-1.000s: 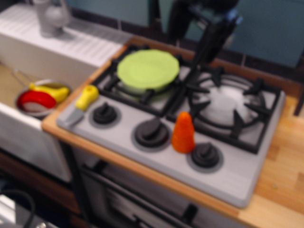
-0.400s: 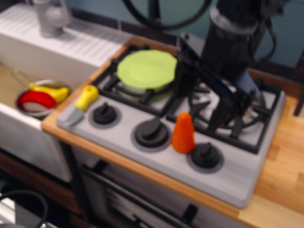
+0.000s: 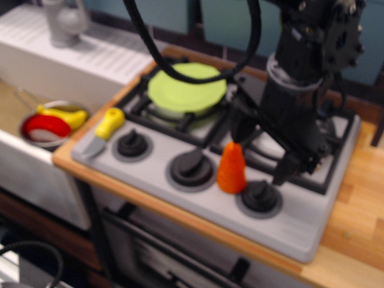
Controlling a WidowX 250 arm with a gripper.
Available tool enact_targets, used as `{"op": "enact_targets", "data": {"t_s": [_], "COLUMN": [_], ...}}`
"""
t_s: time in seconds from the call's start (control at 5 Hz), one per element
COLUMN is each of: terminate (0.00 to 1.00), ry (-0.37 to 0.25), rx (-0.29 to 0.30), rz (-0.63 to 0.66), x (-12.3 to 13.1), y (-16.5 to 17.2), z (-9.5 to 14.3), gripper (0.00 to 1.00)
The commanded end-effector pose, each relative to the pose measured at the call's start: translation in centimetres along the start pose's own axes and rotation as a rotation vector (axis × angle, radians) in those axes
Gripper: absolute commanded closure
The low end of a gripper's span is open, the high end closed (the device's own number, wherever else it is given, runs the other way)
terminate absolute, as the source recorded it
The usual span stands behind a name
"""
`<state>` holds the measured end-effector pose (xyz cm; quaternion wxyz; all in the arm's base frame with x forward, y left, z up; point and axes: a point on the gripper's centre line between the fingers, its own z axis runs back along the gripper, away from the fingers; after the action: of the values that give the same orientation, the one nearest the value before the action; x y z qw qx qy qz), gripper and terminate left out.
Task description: End effector reaching carrot
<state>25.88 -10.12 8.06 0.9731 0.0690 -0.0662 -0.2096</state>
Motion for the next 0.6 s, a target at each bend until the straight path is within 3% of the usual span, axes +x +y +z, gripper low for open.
{"op": "enact_targets", "data": {"t_s": [0.0,0.4], "terminate": [0.00,0.00], "ry": [-0.054,-0.099], "rx": [0.079,0.127], "rz": [-0.019,-0.030], "x": [0.9,0.5], "y": [1.4,3.2], "z": [1.5,0.1], "gripper": [0.00,0.00]}}
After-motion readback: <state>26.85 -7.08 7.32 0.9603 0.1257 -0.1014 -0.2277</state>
